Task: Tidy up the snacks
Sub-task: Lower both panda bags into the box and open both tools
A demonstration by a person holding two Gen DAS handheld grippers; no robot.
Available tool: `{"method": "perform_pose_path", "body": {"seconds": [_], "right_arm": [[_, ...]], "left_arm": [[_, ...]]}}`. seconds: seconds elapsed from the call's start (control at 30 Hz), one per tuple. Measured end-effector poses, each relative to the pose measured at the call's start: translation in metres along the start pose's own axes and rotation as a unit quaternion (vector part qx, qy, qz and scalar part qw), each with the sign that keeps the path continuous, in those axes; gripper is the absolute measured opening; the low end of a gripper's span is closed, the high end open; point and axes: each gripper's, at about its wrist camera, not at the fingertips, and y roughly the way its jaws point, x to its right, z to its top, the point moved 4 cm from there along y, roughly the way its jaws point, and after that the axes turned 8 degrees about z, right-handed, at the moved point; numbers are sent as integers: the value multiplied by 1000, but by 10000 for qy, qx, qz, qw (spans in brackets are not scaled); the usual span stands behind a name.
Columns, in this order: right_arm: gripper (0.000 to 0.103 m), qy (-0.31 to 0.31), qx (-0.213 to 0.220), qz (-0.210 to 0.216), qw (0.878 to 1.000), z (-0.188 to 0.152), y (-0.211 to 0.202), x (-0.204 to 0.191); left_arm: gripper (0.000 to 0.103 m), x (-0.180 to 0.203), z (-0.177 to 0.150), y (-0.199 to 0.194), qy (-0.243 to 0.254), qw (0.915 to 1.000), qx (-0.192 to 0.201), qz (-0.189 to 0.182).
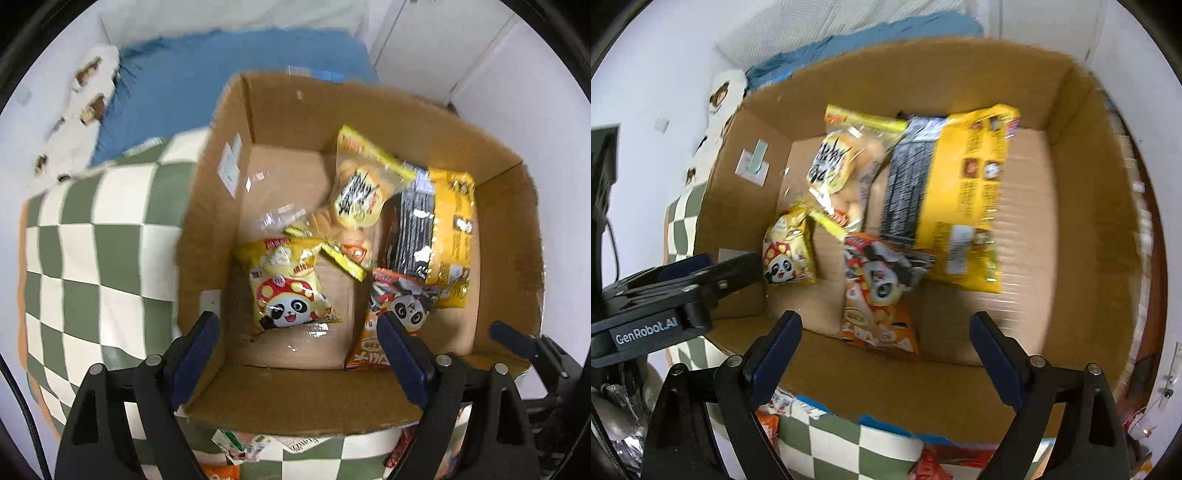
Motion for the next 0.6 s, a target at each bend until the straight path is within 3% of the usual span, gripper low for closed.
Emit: {"method": "perform_pose_path", "body": {"seconds": [0.33,0.6], "right_arm": [[94,-237,1085,-608,9920,-30,-70,-1],[94,-488,1729,-649,9816,-55,-122,-21]], "left_arm": [[87,0,-38,-69,30,9907,1336,238],[87,6,-68,-113,45,9826,1831,300]]}}
